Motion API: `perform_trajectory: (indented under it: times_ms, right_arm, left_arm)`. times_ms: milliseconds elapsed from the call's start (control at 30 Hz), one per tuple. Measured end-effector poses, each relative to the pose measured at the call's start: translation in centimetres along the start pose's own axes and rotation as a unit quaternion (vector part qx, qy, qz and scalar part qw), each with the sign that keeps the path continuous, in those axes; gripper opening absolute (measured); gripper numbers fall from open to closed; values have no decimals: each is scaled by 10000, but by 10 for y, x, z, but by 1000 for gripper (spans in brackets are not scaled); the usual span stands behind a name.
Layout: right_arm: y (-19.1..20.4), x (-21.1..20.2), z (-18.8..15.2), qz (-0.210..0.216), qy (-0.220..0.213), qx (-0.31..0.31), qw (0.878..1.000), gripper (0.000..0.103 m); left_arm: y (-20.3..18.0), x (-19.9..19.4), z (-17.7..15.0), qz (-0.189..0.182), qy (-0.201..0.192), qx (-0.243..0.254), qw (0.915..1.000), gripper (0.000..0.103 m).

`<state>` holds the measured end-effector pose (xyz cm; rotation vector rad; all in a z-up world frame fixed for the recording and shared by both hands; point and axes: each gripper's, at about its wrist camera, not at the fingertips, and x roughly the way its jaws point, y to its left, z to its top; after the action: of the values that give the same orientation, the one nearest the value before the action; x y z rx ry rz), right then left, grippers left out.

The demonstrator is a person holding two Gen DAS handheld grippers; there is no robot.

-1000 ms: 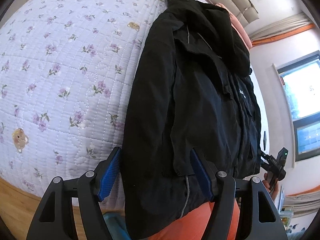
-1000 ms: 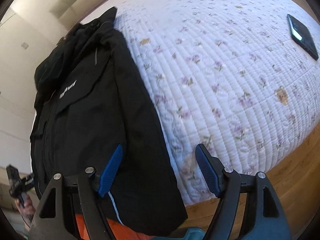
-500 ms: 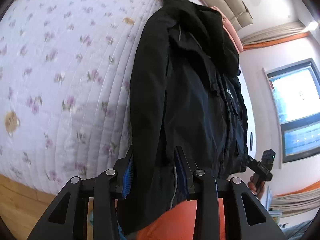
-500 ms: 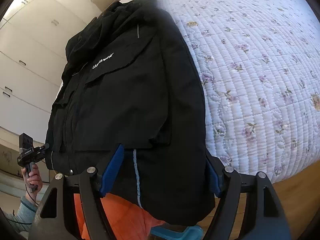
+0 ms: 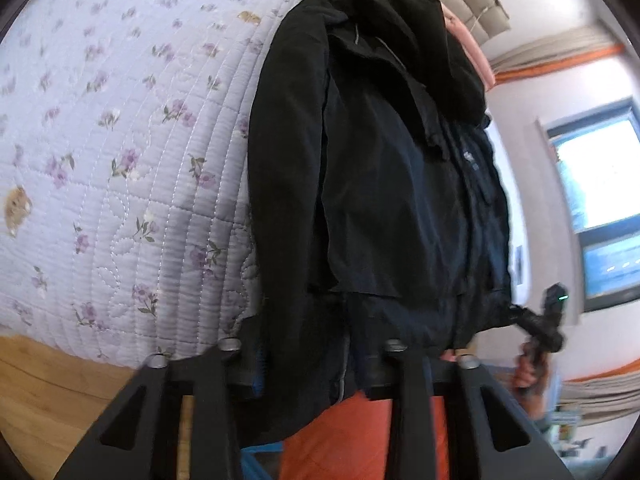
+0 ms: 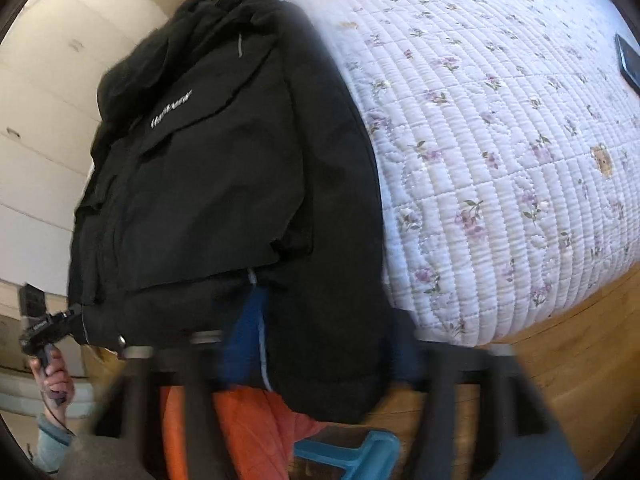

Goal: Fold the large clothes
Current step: 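Grasp the jacket hem with both grippers and lift it, then fold the held hem over toward the collar with both grippers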

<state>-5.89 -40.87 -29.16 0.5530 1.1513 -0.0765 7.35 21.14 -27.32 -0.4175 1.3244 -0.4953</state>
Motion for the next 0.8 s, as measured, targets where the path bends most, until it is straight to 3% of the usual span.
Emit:
perform_trajectory:
  times_ms: [67,233,400,533,800]
  right_arm:
    - [6,-7,-2,97,-23,-23,9999,17]
    - [22,-33,0,134,-226,5,9997,15]
    - [42,-64,11,225,-476,-8,9986,15]
    - [51,-74,18,228,-594,-57,9980,15]
    - [39,-50,31,375,-249,37,9990,15]
  left_arm:
    - [-13,-5,-3,178,-156,166,9996,9]
    - [-27,-43,5,-532,-670,9,9963,8]
    - [-52,-73,22,-784,-1006,123,9918,8]
    - [-56,-70,37,-793,-941,159,9923,8]
    - [-53,-37,63,-514,-604,317,9964,8]
